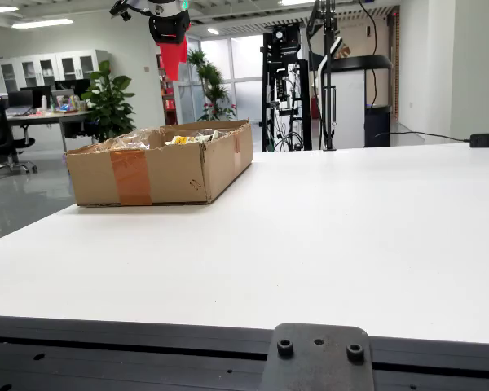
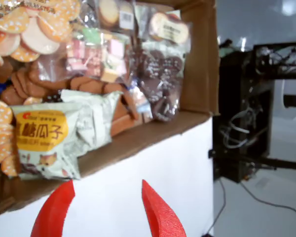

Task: Grasp a snack and put it in the bin.

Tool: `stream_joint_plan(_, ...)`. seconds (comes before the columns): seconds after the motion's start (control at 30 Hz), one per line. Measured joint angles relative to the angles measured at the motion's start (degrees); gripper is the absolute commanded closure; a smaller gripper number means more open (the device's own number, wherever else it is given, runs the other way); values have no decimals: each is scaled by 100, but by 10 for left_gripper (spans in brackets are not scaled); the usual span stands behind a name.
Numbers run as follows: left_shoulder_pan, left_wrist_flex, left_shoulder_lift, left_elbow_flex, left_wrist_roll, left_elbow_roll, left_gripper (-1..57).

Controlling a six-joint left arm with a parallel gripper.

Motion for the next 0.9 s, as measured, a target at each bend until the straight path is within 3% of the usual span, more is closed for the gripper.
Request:
stream_joint_plan(0.2, -315, 328, -115, 105, 29, -6, 445)
stream_joint_plan(0.33, -599, 412, -765, 822, -247, -5, 516)
stream_joint_plan(0.53, -1016, 442, -1970, 2117, -615, 1, 553)
stream_joint_plan(0.9, -2038, 262, -3893, 4537, -1032, -34, 565)
